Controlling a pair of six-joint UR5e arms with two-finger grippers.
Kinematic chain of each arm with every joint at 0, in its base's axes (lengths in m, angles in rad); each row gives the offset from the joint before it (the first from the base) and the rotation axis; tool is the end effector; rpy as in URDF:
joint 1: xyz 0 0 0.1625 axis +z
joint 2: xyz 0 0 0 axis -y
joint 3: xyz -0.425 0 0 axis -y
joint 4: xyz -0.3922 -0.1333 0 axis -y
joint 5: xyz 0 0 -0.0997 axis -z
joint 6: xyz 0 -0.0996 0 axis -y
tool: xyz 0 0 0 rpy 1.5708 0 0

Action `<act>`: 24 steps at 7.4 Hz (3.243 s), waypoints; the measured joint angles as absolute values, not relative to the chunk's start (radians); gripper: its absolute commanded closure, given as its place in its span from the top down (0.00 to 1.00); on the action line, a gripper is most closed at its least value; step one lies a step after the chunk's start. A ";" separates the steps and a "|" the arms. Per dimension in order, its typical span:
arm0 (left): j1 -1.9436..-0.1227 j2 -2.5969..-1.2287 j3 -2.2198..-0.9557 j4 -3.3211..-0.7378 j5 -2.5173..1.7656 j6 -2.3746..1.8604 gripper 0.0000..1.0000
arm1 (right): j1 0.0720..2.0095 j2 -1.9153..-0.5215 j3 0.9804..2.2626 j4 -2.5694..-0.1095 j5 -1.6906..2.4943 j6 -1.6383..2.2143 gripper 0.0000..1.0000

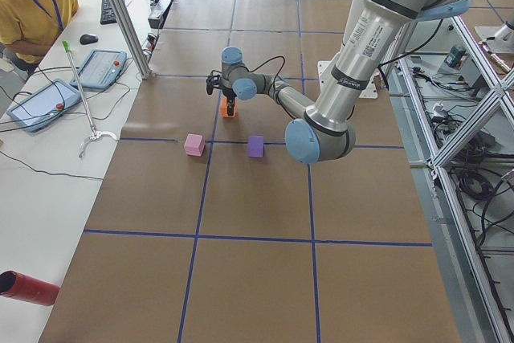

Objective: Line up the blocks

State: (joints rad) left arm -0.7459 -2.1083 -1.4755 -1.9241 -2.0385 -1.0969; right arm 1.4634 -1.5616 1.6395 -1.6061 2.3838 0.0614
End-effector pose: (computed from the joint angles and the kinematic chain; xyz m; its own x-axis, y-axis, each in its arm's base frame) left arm 0.4581 -0.5436 0.3508 0.6259 -0.0237 -0.7795 0.0940 0.9946 0.0452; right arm 0.0073 -0.5011 0.6211 0.6853 -0.0433 0.7269 0.0652 0.9979 -0.0020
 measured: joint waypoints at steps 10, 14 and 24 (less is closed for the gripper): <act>-0.873 -1.878 -1.520 -1.929 -2.110 -0.931 0.99 | 1.463 -1.562 1.639 -1.606 2.384 0.061 1.00; -1.005 -1.870 -1.602 -1.913 -2.142 -0.909 0.99 | 1.463 -1.562 1.639 -1.606 2.384 0.061 1.00; -1.442 -1.515 -1.607 -1.846 -2.188 -0.098 1.00 | 1.463 -1.562 1.639 -1.606 2.384 0.061 1.00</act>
State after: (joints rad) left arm -1.4418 -1.5154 -1.6072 -1.8464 -2.1878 -0.0976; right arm 1.4634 -1.5616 1.6385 -1.6061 2.3838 0.0613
